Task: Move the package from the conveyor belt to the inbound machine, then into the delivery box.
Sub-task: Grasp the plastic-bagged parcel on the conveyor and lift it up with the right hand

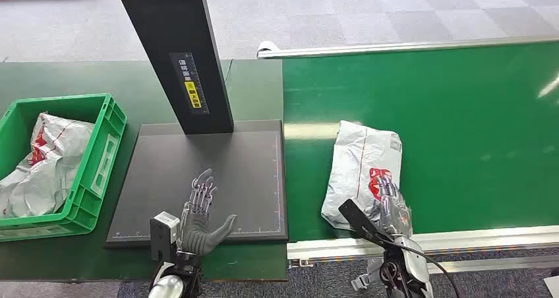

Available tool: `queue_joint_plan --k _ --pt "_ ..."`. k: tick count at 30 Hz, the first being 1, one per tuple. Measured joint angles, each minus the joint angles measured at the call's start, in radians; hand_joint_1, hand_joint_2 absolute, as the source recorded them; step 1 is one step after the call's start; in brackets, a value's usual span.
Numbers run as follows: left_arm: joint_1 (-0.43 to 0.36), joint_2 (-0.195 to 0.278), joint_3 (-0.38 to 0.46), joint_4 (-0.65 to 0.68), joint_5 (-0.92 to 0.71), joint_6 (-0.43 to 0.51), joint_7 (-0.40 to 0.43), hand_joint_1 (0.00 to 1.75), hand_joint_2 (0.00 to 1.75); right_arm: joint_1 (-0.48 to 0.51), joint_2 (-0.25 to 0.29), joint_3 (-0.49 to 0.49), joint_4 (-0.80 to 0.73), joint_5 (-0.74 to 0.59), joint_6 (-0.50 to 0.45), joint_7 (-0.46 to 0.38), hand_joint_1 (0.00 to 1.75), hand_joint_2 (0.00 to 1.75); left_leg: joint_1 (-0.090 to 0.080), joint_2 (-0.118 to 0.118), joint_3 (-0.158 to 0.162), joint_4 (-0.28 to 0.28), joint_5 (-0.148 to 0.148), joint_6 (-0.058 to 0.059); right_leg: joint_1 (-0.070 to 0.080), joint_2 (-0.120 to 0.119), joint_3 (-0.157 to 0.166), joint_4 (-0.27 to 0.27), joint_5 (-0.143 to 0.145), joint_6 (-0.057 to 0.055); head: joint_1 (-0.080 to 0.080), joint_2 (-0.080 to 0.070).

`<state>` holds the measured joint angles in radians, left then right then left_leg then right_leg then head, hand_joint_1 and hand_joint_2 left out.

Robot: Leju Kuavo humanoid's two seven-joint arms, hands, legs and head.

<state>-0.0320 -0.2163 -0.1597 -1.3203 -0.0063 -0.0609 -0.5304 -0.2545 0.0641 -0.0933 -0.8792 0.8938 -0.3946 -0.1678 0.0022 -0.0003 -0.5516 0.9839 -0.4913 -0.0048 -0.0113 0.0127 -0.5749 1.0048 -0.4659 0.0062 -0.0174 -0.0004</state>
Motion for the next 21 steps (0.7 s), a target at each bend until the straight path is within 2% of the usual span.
queue_joint_plan --k 9,10,13,14,18,21 --pt "-0.016 0.002 -0.016 0.001 0.008 0.002 0.006 0.00 1.75 -0.094 0.005 -0.027 0.230 -0.061 -0.004 -0.042 0.00 1.75 0.000 0.000 0.002 0.000 0.000 0.000 0.000 0.000 0.001 0.000 0.000 0.000 0.000 0.000" --pt "-0.019 0.002 -0.016 0.002 0.008 0.002 0.007 0.00 1.75 -0.103 0.005 -0.030 0.248 -0.066 -0.001 -0.040 0.21 1.75 0.000 0.000 0.002 0.000 0.000 0.000 0.000 0.001 0.001 0.000 0.000 0.000 0.000 0.000" --pt "-0.027 0.002 -0.022 0.005 0.012 0.002 0.010 0.00 1.75 -0.130 0.006 -0.045 0.300 -0.101 0.012 -0.038 1.51 1.75 0.000 0.001 0.005 0.000 0.000 0.000 0.000 0.001 0.004 0.000 0.000 0.000 0.000 0.000" --pt "-0.030 0.002 -0.025 0.008 0.014 0.002 0.011 0.00 1.75 -0.139 0.007 -0.052 0.317 -0.116 0.017 -0.042 1.75 1.75 0.000 0.000 0.006 0.000 0.000 0.000 0.000 0.001 0.005 0.000 0.000 0.000 0.000 0.000" --pt "-0.041 0.006 -0.033 0.017 0.024 0.010 0.012 0.00 1.75 -0.173 0.007 -0.084 0.363 -0.176 0.038 -0.086 1.75 1.75 0.000 0.000 0.011 0.000 0.000 0.000 0.000 0.001 0.010 -0.001 0.000 0.000 0.000 0.000" --pt "-0.042 0.008 -0.034 0.019 0.031 0.021 0.011 0.00 1.75 -0.190 0.005 -0.112 0.374 -0.263 0.094 -0.145 1.75 1.75 0.000 0.001 0.014 0.000 0.000 0.000 0.000 0.001 0.013 -0.001 0.000 0.000 0.000 0.000"
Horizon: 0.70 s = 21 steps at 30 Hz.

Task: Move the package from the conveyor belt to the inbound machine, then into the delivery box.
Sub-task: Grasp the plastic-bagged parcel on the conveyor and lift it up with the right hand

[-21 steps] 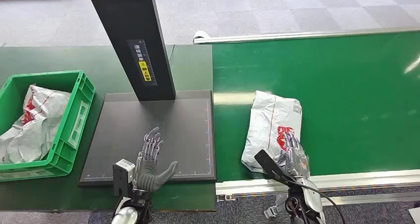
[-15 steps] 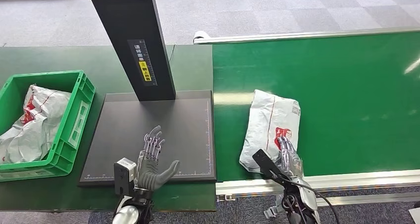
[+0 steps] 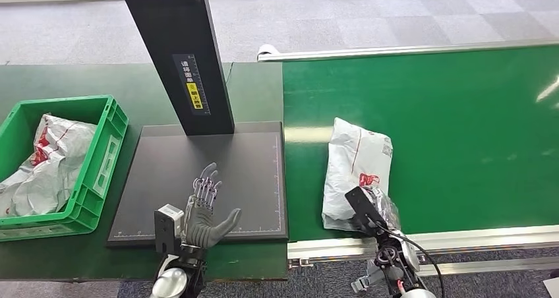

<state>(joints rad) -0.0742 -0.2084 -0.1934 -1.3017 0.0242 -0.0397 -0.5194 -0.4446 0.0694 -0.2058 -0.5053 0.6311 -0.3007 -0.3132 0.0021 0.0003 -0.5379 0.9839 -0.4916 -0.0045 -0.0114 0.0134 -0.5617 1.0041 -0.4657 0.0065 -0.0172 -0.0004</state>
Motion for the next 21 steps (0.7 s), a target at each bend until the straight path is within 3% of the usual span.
queue_joint_plan --k 4,7,12,17,21 --pt "0.005 0.008 0.003 -0.023 -0.015 0.026 -0.015 0.00 1.75 0.030 0.020 -0.037 -0.075 -0.203 0.137 -0.084 1.75 1.75 0.001 0.000 0.000 0.000 0.000 0.000 0.001 0.000 0.000 0.000 0.001 0.000 0.000 0.000" --pt "0.009 0.018 0.007 -0.092 -0.081 0.057 -0.034 0.00 1.75 0.116 0.052 -0.012 -0.273 -0.281 0.128 -0.061 1.75 1.75 0.001 -0.005 -0.004 0.000 0.001 -0.001 0.001 -0.003 -0.003 0.000 0.000 0.000 -0.001 0.000" --pt "0.002 0.035 0.023 -0.200 -0.155 0.086 -0.044 0.00 1.75 0.221 0.058 0.086 -0.599 -0.324 0.075 -0.024 1.75 1.75 0.001 -0.004 -0.008 0.000 0.001 -0.001 0.002 -0.003 -0.007 0.001 0.000 0.000 0.000 0.000" --pt "0.000 0.060 0.047 -0.264 -0.196 0.143 -0.080 0.00 1.75 0.281 0.043 0.178 -0.791 -0.341 0.063 -0.097 1.75 1.75 0.001 -0.004 -0.010 0.000 0.001 -0.001 0.001 -0.003 -0.008 0.001 0.000 0.000 0.000 0.000" --pt "-0.019 0.089 0.101 -0.293 -0.209 0.170 -0.083 0.00 1.75 0.274 0.036 0.268 -0.923 -0.318 0.088 -0.077 1.75 1.75 0.001 -0.004 -0.010 0.000 0.001 -0.001 0.001 -0.003 -0.009 0.001 0.000 0.000 0.000 0.000"
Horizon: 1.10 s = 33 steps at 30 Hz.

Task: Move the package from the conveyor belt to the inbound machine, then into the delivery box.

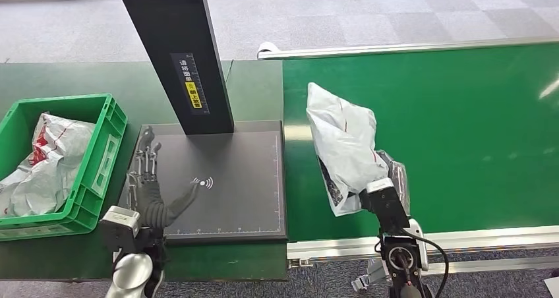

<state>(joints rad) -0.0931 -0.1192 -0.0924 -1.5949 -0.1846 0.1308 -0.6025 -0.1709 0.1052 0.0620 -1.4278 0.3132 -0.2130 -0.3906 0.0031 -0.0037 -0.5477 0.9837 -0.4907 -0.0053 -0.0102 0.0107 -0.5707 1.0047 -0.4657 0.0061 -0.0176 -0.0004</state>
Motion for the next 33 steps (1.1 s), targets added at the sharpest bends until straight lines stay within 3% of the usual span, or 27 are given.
queue_joint_plan --k 7,18,22,27,33 --pt "-0.069 0.030 0.080 0.009 -0.002 0.004 0.000 0.00 1.75 -0.086 -0.003 0.108 -0.067 0.004 0.049 0.043 1.75 1.75 0.001 0.000 0.000 0.000 0.002 -0.001 0.001 0.000 0.000 0.000 0.000 0.000 0.000 0.000" --pt "-0.080 0.038 0.106 0.011 -0.003 0.004 0.001 0.00 1.75 -0.099 -0.008 0.142 -0.080 0.002 0.052 0.044 1.75 1.75 0.000 -0.001 -0.003 0.000 0.001 -0.001 0.000 0.000 -0.002 0.000 0.000 0.000 0.000 0.000" --pt "-0.095 0.042 0.121 0.019 0.003 0.011 0.004 0.00 1.75 -0.128 -0.008 0.164 -0.067 0.003 0.111 0.070 1.75 1.75 0.000 -0.001 -0.003 0.000 0.001 -0.001 0.000 0.000 -0.002 0.000 0.000 0.000 0.000 0.000" --pt "-0.137 0.058 0.176 0.054 0.022 0.034 0.007 0.00 1.75 -0.234 0.029 0.262 0.075 -0.009 0.222 0.106 1.75 1.75 0.001 0.000 -0.002 0.000 0.002 -0.002 0.001 0.000 -0.002 0.002 0.001 -0.001 0.000 0.000" --pt "-0.167 0.077 0.253 0.084 0.031 0.043 0.012 0.00 1.75 -0.343 0.128 0.395 0.330 -0.059 0.301 0.113 1.75 1.75 0.002 0.000 -0.003 0.000 0.003 -0.002 0.002 0.000 -0.003 0.003 0.001 -0.001 0.000 0.000"
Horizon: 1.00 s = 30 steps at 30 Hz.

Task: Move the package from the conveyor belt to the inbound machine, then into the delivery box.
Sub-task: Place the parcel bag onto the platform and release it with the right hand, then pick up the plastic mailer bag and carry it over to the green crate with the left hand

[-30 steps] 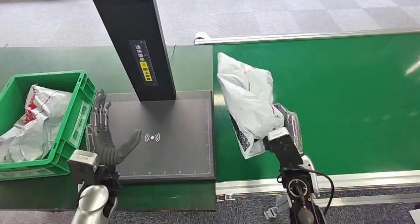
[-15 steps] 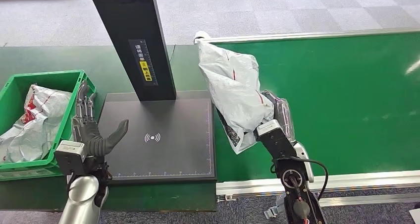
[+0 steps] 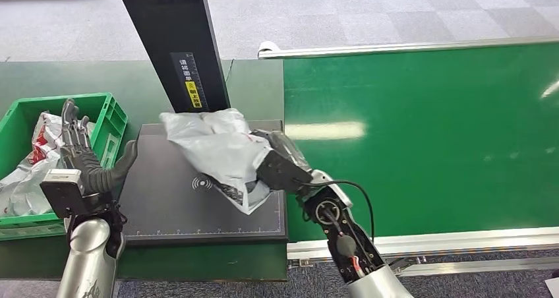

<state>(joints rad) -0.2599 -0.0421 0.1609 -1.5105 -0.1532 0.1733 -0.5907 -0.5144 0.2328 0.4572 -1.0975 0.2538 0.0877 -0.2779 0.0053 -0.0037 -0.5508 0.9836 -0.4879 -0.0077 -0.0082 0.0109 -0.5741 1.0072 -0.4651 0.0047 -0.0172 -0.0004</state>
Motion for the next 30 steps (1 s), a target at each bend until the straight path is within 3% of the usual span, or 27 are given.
queue_joint_plan --k 4,8,30 --pt "-0.012 0.000 0.030 0.002 -0.015 0.000 0.010 0.00 1.75 -0.024 0.054 0.064 0.127 -0.016 0.015 -0.005 1.75 1.75 0.000 0.000 -0.001 0.000 0.000 0.000 0.000 0.000 -0.001 0.000 0.000 0.000 0.000 0.000" --pt "-0.018 -0.004 0.049 0.002 -0.037 -0.005 0.018 0.00 1.75 -0.037 0.073 0.096 0.196 -0.037 0.014 -0.019 0.00 1.75 -0.001 0.000 -0.001 0.000 0.000 0.000 -0.001 0.000 -0.001 -0.001 0.000 0.000 0.000 0.000" --pt "-0.019 -0.012 0.083 0.002 -0.051 -0.019 0.024 0.00 1.75 -0.074 0.080 0.117 0.275 -0.057 0.019 -0.022 0.00 1.75 -0.001 -0.001 -0.001 0.000 0.000 0.000 -0.001 0.000 -0.001 -0.001 0.000 0.000 0.000 0.000"
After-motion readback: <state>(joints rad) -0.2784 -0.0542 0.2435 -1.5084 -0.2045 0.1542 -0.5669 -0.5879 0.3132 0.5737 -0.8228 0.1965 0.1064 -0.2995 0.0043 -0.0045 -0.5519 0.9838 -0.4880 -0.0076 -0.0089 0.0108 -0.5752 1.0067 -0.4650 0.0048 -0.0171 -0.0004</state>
